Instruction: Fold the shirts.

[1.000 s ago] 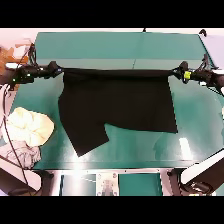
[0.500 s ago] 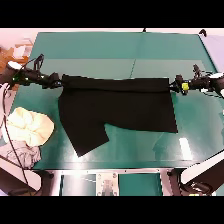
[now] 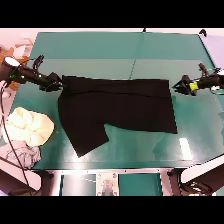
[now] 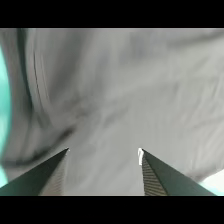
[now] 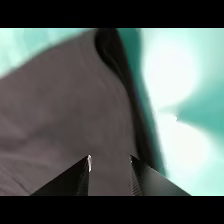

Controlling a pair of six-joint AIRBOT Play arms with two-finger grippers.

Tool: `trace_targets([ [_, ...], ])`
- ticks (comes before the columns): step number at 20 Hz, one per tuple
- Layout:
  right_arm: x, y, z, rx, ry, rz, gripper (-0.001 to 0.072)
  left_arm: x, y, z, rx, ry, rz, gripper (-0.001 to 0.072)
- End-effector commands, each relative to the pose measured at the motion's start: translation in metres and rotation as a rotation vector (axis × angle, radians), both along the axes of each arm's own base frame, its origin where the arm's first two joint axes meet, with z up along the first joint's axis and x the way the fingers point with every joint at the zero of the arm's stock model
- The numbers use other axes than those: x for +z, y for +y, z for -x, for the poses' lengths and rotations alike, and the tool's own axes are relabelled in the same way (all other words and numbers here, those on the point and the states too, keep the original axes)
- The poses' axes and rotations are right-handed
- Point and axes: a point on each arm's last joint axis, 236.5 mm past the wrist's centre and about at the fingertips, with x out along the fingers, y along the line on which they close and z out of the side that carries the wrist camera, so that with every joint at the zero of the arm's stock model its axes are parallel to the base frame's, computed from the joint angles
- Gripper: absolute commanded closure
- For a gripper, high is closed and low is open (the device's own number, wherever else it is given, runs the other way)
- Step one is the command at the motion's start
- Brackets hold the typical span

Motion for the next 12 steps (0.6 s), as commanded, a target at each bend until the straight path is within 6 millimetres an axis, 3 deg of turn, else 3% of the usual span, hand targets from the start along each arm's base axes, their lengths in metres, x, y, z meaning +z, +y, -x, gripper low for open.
trace_targets([
  [1, 0.024, -0.011, 0.047, 0.004, 0.074, 0.041, 0.0425, 0.016, 0.003, 0.051, -0.050, 0.148, -0.042, 0.0230],
  [5, 0.026, 0.003, 0.126, -0.074, 0.108, 0.031, 0.0447, 0.022, 0.000, 0.119, 0.006, 0.152, -0.079, 0.0230],
  [9, 0.000, 0.020, 0.215, -0.299, 0.174, -0.017, 0.0444, -0.002, 0.000, 0.196, 0.136, 0.152, -0.133, 0.0230],
  [10, -0.005, 0.026, 0.224, -0.354, 0.150, -0.020, 0.0426, -0.014, 0.000, 0.212, 0.181, 0.164, -0.146, 0.0230],
  [12, -0.019, 0.038, 0.241, -0.419, 0.128, -0.011, 0.0275, -0.040, -0.008, 0.237, 0.258, 0.195, -0.127, 0.0229],
])
